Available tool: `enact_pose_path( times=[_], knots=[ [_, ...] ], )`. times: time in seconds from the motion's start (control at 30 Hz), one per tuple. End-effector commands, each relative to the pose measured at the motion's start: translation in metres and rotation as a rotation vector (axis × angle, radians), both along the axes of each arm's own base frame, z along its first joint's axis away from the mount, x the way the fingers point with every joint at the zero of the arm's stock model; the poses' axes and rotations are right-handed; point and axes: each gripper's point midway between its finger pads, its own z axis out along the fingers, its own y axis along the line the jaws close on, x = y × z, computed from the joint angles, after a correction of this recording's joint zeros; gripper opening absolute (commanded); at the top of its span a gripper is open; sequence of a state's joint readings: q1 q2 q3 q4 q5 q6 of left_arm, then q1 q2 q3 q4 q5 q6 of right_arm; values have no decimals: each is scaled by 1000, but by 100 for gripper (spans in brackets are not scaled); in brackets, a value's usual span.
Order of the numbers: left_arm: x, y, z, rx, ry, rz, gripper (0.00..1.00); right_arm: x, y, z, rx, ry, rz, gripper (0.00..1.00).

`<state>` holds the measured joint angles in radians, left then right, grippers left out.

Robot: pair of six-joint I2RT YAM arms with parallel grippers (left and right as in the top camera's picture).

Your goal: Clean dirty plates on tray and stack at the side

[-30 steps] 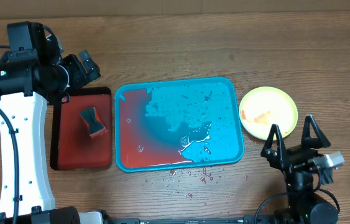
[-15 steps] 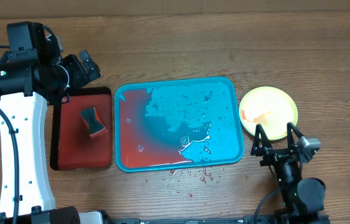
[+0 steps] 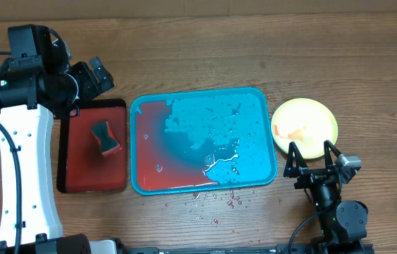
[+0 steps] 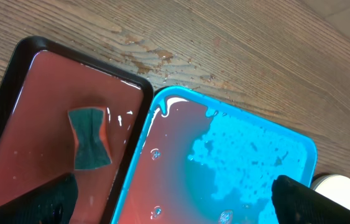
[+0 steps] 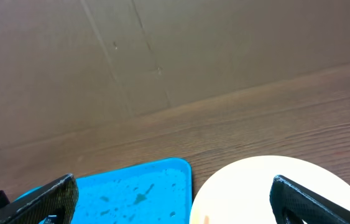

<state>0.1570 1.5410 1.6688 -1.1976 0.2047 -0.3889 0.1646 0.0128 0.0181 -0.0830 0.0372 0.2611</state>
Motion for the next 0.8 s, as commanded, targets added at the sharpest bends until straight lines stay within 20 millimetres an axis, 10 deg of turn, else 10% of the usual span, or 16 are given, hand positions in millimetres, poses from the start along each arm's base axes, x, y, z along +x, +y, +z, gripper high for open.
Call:
enact_pose_path(
  times=[0.0, 0.43, 0.77],
  knots=[
    [1, 1, 2, 3, -5, 1, 100, 0, -1, -2, 0, -3, -6, 100],
    [-3, 1, 11, 16, -30, 5, 100, 0, -1, -2, 0, -3, -6, 100],
    [-74, 18, 99, 208, -306, 92, 100, 0, -1, -2, 0, -3, -6, 100]
  ],
)
